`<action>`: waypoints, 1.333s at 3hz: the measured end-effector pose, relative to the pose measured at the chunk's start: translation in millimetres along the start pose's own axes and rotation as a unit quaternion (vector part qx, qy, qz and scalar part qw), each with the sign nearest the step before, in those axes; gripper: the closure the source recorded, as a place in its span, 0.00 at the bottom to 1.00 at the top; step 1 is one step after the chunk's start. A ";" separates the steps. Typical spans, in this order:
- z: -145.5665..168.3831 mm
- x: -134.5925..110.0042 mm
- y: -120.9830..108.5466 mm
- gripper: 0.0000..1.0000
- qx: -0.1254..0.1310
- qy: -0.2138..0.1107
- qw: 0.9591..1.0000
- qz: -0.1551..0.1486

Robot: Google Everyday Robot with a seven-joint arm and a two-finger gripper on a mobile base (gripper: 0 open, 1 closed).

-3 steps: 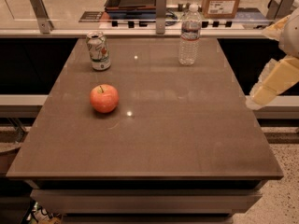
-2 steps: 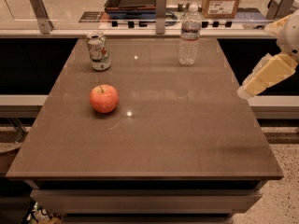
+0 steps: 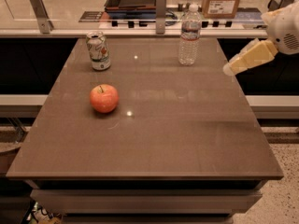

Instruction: Pick water bottle

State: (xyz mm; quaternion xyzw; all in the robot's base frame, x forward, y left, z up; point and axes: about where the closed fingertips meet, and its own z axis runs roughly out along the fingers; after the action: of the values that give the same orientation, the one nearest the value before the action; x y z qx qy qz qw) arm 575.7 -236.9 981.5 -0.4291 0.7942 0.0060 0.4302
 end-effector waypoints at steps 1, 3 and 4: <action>22.3 -12.3 -17.5 0.00 0.002 -0.044 0.999 0.015; 70.8 -29.8 -30.4 0.00 -0.031 -0.125 0.991 0.040; 93.1 -36.6 -35.9 0.00 -0.053 -0.162 0.984 0.041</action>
Offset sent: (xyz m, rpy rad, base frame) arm 0.0841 0.0243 -0.0099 0.2687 -0.0979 0.0718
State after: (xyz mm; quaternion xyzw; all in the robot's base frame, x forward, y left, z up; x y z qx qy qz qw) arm 673.0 -199.6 961.0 -0.4117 0.7293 0.1351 0.5295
